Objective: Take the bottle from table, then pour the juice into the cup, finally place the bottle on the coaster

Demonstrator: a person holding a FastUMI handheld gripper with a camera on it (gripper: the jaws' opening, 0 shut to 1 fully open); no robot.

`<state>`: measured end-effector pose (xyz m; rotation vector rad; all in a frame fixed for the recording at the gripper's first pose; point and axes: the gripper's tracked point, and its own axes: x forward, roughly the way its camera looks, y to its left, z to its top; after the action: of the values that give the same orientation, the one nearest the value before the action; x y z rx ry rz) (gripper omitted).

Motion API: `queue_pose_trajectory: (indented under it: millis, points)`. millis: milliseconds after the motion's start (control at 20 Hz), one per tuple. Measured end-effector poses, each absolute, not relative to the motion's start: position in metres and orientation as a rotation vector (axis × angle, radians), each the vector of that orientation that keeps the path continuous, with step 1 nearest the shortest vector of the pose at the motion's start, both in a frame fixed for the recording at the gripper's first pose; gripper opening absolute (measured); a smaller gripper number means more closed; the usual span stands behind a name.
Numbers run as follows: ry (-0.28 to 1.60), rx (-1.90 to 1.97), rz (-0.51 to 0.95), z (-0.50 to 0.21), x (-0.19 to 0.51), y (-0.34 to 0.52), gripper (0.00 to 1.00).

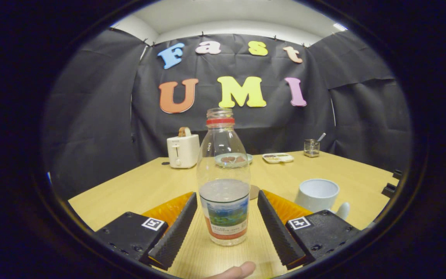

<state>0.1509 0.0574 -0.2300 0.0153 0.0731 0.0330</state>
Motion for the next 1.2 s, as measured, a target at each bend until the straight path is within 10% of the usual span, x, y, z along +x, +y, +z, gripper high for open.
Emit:
queue_pose_trajectory:
  millis: [100, 200, 1200]
  points:
    - [0.027, -0.033, -0.002, -0.215, 0.159, 0.049, 1.00]
    - [-0.022, -0.048, -0.065, -0.200, 0.155, 0.033, 0.79]
    - [0.047, 0.642, 0.139, -0.148, 0.137, 0.069, 0.77]
